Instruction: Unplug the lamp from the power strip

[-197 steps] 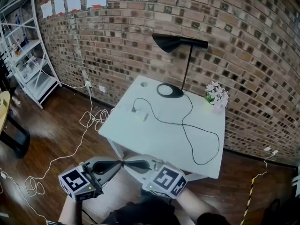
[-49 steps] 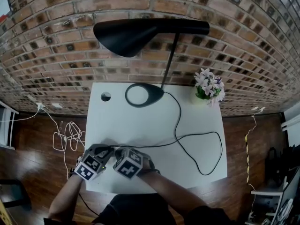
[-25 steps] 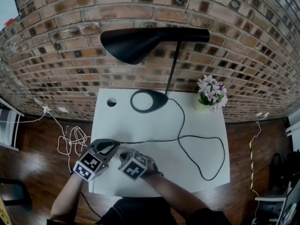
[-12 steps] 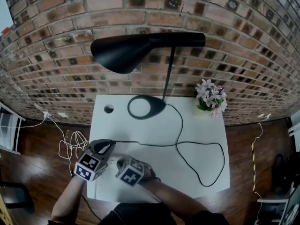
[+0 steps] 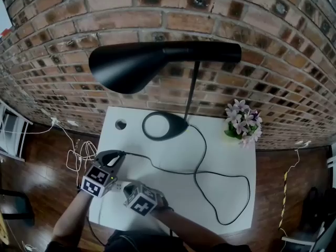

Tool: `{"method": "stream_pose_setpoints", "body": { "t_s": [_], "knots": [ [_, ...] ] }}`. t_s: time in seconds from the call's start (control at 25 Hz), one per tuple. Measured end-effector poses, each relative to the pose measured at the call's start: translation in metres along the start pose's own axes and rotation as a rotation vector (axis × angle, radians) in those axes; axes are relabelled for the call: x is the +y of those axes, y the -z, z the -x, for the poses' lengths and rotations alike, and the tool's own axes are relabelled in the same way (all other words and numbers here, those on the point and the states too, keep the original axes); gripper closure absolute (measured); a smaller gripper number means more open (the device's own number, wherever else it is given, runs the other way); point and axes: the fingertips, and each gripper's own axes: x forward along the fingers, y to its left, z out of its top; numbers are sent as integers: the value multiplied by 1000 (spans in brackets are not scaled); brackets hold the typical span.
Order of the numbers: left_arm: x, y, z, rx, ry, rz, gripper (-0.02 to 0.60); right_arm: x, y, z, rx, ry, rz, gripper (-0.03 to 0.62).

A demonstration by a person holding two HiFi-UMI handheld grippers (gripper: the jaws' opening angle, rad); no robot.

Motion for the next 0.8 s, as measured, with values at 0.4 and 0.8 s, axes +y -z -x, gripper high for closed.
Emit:
{"method": "stream_pose_setpoints", "body": {
  "t_s": [0.4,0.8],
  "knots": [
    [21,-4,-20,-6,25,-7,520,-5,-2,1,21,15,-64,592],
    [52,9,-42,-37,105,23,521,-9,1,1,88,146,-144,592]
  ]
}}
